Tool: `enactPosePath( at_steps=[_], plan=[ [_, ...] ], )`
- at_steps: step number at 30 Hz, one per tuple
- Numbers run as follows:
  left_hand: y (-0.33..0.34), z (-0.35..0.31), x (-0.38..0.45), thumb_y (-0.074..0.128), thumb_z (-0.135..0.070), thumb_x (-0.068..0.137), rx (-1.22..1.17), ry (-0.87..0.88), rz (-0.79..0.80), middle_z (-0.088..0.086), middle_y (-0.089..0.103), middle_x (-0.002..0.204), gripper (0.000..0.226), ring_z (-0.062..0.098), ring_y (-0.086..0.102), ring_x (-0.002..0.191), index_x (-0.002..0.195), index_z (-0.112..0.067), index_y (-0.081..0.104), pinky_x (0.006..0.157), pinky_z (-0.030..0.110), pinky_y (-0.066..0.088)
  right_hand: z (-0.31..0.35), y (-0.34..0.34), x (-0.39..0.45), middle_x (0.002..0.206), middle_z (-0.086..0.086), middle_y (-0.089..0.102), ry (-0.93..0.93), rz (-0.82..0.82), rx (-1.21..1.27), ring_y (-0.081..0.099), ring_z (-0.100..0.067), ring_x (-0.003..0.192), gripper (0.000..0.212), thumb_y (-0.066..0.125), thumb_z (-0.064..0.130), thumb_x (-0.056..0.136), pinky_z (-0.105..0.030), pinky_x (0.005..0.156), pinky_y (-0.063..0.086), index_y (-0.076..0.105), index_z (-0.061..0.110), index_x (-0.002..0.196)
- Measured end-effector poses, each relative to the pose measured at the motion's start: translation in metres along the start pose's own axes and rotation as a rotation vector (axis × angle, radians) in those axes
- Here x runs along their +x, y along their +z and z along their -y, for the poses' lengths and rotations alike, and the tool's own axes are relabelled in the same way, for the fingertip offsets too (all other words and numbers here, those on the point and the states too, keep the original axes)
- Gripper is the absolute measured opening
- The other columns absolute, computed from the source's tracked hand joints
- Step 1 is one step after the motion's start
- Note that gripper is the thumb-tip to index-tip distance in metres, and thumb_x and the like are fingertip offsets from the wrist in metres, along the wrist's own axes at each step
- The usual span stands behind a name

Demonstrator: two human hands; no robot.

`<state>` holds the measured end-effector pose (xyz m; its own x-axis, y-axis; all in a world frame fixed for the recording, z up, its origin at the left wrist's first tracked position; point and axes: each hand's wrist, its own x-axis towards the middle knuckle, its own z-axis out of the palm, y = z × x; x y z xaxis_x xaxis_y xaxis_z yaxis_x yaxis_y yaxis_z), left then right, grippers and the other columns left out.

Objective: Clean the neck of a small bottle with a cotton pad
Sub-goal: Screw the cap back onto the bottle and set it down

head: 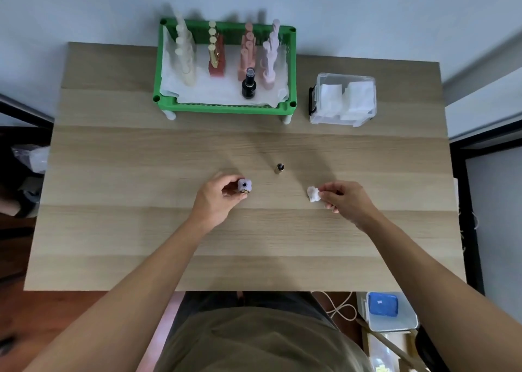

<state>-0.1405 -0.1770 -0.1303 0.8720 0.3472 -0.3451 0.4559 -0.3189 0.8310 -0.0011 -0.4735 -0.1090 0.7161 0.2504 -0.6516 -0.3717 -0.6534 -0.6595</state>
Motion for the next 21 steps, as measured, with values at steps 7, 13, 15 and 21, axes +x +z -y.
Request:
enactPosePath(
  at_steps=[7,13,15,21],
  plan=[
    [0.002,-0.001,-0.002,0.083,0.003,0.077,-0.025,0.034,-0.013,0.003,0.067,0.104,0.039,-0.006,0.068,0.087,0.102,-0.026,0.074,0.084,0.014,0.054,0.002,0.003,0.002,0.07,0.009,0.07,-0.062,-0.1,-0.185,0.063,-0.003,0.056,0.008,0.076,0.022,0.087,-0.017,0.053,0.045,0.071,0.028,0.085],
    [0.004,0.002,0.0,0.084,0.003,0.077,-0.015,0.023,-0.022,0.0,0.067,0.102,0.035,-0.01,0.067,0.084,0.105,-0.016,0.076,0.08,0.01,0.053,0.007,-0.005,-0.002,0.076,0.009,0.07,-0.075,-0.077,-0.197,0.063,-0.008,0.063,0.007,0.071,0.024,0.092,-0.018,0.054,0.044,0.074,0.03,0.088],
    [0.004,0.003,0.001,0.084,0.003,0.076,-0.017,0.02,-0.017,0.0,0.066,0.101,0.035,-0.012,0.066,0.083,0.106,-0.013,0.076,0.079,0.007,0.052,0.009,-0.009,-0.004,0.078,0.008,0.07,-0.082,-0.087,-0.216,0.064,-0.005,0.061,0.01,0.066,0.024,0.094,-0.014,0.052,0.043,0.076,0.027,0.096],
    [0.001,0.004,0.005,0.086,0.001,0.075,-0.003,0.024,0.009,-0.004,0.065,0.099,0.037,-0.013,0.066,0.084,0.107,-0.014,0.076,0.076,0.004,0.05,0.025,-0.015,-0.009,0.098,-0.002,0.072,-0.117,-0.143,-0.252,0.068,-0.017,0.072,0.022,0.055,0.02,0.1,-0.022,0.058,0.046,0.073,0.022,0.113]
  ],
)
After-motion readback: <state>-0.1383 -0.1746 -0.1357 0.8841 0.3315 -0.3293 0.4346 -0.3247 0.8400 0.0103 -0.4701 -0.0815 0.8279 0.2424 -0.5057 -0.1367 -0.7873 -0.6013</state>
